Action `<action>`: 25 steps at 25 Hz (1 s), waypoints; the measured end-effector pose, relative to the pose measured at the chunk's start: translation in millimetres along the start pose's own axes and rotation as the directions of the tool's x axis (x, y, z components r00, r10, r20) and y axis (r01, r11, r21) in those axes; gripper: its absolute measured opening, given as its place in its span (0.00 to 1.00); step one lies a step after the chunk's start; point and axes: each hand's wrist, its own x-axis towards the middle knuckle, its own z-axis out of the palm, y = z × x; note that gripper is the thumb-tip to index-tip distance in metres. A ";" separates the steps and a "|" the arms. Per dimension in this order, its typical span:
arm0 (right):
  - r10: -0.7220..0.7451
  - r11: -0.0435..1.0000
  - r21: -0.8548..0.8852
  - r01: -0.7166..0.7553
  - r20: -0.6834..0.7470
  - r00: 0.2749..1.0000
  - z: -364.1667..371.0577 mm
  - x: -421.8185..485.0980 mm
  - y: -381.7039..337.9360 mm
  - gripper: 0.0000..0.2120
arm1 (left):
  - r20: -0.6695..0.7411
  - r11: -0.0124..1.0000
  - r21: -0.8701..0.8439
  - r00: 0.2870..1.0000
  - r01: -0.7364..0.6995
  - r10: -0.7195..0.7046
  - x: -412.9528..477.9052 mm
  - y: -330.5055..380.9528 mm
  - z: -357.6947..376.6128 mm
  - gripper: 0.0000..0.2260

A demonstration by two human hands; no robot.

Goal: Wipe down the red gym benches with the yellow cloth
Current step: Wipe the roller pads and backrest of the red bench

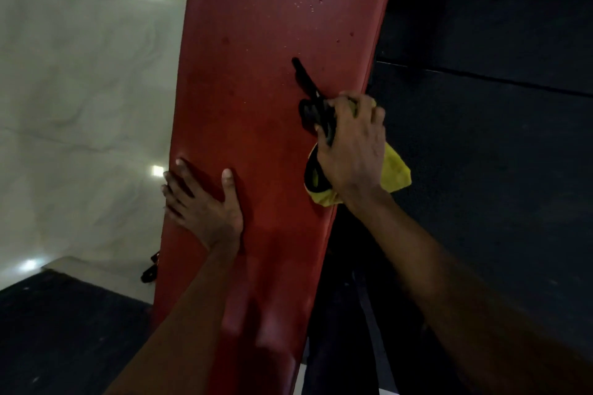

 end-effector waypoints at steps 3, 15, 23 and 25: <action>-0.265 0.955 -0.111 0.273 0.084 0.961 4.4 -9.7 -11.7 0.17 | 0.004 1.000 -0.015 1.000 -0.005 0.005 0.6 -0.6 -1.5 0.39; -0.617 0.720 -0.204 0.663 0.251 0.746 38.1 24.7 -76.4 0.16 | 0.109 0.981 -0.103 0.978 -0.167 0.178 21.2 -47.3 -26.3 0.39; -0.396 0.849 -0.352 0.395 0.074 0.915 45.4 65.5 -97.5 0.17 | 0.065 0.972 -0.124 0.975 -0.201 0.210 20.9 -52.3 -14.5 0.38; -0.541 0.752 -0.297 0.588 0.229 0.809 57.9 46.8 -110.3 0.17 | 0.055 0.971 -0.130 0.976 -0.201 0.210 19.4 -51.9 -14.3 0.38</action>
